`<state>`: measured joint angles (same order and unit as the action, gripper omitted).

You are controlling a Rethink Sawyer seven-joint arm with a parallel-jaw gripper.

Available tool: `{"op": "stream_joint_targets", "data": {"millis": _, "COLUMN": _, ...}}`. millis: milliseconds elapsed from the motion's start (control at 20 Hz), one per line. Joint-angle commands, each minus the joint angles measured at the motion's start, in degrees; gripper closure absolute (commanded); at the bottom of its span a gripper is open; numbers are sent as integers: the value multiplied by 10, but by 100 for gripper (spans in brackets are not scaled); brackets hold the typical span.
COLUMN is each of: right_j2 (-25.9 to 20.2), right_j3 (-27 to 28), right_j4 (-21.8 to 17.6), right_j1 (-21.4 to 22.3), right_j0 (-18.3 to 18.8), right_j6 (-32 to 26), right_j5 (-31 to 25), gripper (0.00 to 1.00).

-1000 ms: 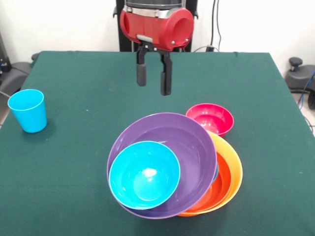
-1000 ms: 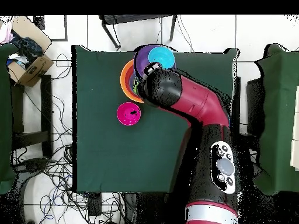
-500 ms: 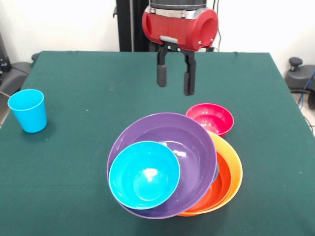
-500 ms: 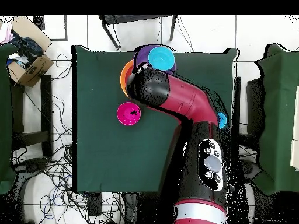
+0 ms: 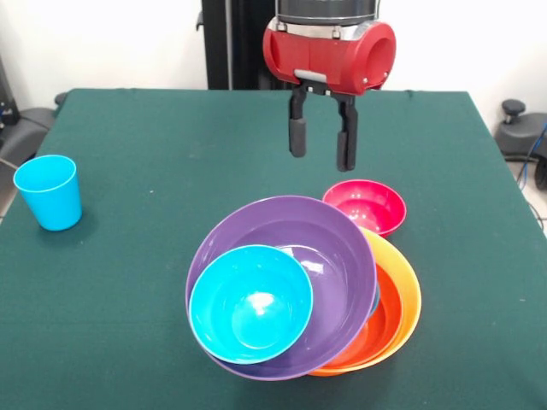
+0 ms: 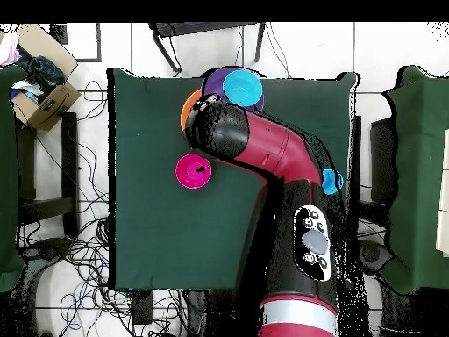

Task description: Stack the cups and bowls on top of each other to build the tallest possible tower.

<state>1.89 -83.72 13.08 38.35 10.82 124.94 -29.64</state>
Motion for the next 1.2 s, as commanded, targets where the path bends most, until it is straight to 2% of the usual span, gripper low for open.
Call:
{"op": "stream_joint_targets", "data": {"millis": 50, "right_j2": -78, "right_j3": -79, "right_j4": -24, "right_j1": -23, "right_j0": 23, "right_j6": 4, "right_j5": 56, "gripper": 0}}
{"op": "stream_joint_targets", "data": {"millis": 350, "right_j2": -83, "right_j3": -114, "right_j4": -38, "right_j1": -15, "right_j0": 28, "right_j6": 10, "right_j5": 85, "gripper": 0}}
{"op": "stream_joint_targets", "data": {"millis": 850, "right_j2": -97, "right_j3": -141, "right_j4": -65, "right_j1": -36, "right_j0": 40, "right_j6": -4, "right_j5": 137, "gripper": 0}}
{"op": "stream_joint_targets", "data": {"millis": 1200, "right_j2": -98, "right_j3": -151, "right_j4": -66, "right_j1": -46, "right_j0": 31, "right_j6": 21, "right_j5": 166, "gripper": 0}}
